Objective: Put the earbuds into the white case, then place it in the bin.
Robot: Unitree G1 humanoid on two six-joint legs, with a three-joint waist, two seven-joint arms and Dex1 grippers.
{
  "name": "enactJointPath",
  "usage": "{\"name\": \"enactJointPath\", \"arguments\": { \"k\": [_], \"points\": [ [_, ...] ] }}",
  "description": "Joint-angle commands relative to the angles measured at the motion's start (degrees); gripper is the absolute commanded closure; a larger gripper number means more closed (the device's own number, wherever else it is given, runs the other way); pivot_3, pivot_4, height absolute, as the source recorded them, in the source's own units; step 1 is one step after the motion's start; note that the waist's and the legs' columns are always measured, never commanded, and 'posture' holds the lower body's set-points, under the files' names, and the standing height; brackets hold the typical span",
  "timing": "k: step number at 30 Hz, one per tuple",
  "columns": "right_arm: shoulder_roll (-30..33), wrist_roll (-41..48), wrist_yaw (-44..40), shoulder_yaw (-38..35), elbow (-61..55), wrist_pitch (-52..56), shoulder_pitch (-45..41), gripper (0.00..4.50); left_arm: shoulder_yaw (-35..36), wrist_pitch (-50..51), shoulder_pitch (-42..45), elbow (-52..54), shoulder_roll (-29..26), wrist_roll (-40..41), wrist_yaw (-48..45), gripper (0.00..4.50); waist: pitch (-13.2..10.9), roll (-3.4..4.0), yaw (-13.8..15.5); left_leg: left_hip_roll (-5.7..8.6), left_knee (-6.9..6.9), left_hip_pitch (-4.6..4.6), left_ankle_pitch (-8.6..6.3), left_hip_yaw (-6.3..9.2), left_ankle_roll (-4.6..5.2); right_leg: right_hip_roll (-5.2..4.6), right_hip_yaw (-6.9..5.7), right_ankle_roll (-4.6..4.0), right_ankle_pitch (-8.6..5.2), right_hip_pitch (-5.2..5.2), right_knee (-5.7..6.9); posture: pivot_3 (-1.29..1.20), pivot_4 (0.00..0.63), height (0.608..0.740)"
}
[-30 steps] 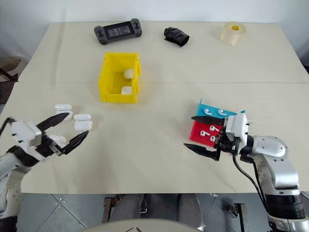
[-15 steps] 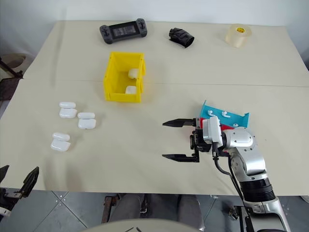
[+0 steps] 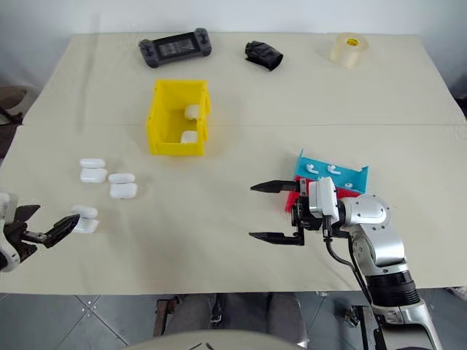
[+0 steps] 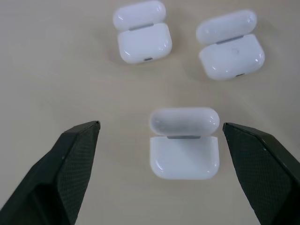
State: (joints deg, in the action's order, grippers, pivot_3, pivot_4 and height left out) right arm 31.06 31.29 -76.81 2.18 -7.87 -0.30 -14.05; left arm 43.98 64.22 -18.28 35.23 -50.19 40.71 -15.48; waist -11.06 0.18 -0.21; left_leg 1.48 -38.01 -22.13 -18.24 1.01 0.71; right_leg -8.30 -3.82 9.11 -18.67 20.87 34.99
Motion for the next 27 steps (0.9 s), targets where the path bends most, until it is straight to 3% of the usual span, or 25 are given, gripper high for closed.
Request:
{"name": "enactJointPath", "arguments": {
  "k": [1,4,9,14,19,27],
  "points": [
    [-0.57,0.05,1.23,-0.19,-2.79,-1.09,0.61,0.00,-1.39,15.89,7.33,2.52,-4.28,2.15,3.71,0.04,0.00,-0.01,0.07,-0.04,-0.01,-0.01,0.01,-0.01,-0.02,0.07,0.01,-0.03,-0.02,0.03,0.08,0.00,0.150,0.740],
    [-0.77,-0.03,1.85,-0.08,-3.21,-0.91,0.78,0.00,-3.06,22.02,12.66,2.95,-3.77,2.34,4.04,0.04,0.00,0.01,-0.03,-0.04,-0.01,0.00,0.02,-0.10,-0.04,0.08,0.14,-0.04,-0.02,0.12,0.21,0.00,0.150,0.740],
    [-0.86,-0.14,2.42,0.41,-3.58,-0.65,0.42,0.00,-8.86,26.00,14.16,-0.39,-7.27,0.92,0.31,0.04,0.00,0.00,0.02,-0.06,-0.01,-0.02,0.03,-0.22,-0.09,0.10,0.23,-0.09,-0.05,0.33,0.42,0.00,0.150,0.740],
    [-0.33,0.16,2.86,0.03,-4.09,-0.28,0.13,0.00,-9.95,27.71,14.49,-2.24,-8.36,-2.07,-0.12,0.04,0.00,0.00,0.07,-0.08,-0.01,-0.02,0.07,-0.27,-0.17,0.10,0.30,-0.17,-0.09,0.42,0.50,0.00,0.150,0.740],
    [-0.35,0.04,3.53,0.06,-4.96,-0.19,0.87,0.00,-12.81,28.24,16.29,-4.21,-5.62,-3.24,-0.66,0.04,0.00,0.00,0.13,-0.09,-0.01,-0.03,0.07,-0.31,-0.19,0.10,0.35,-0.20,-0.11,0.49,0.57,0.00,0.150,0.740],
    [-0.54,0.02,4.45,0.49,-5.92,-0.03,1.44,0.00,-18.15,27.60,21.43,-10.36,-7.73,-5.83,-2.36,0.04,0.02,0.01,0.37,-0.07,-0.01,-0.03,0.10,-0.33,-0.23,0.06,0.38,-0.20,-0.11,0.52,0.62,0.00,0.150,0.740]
  ]
}}
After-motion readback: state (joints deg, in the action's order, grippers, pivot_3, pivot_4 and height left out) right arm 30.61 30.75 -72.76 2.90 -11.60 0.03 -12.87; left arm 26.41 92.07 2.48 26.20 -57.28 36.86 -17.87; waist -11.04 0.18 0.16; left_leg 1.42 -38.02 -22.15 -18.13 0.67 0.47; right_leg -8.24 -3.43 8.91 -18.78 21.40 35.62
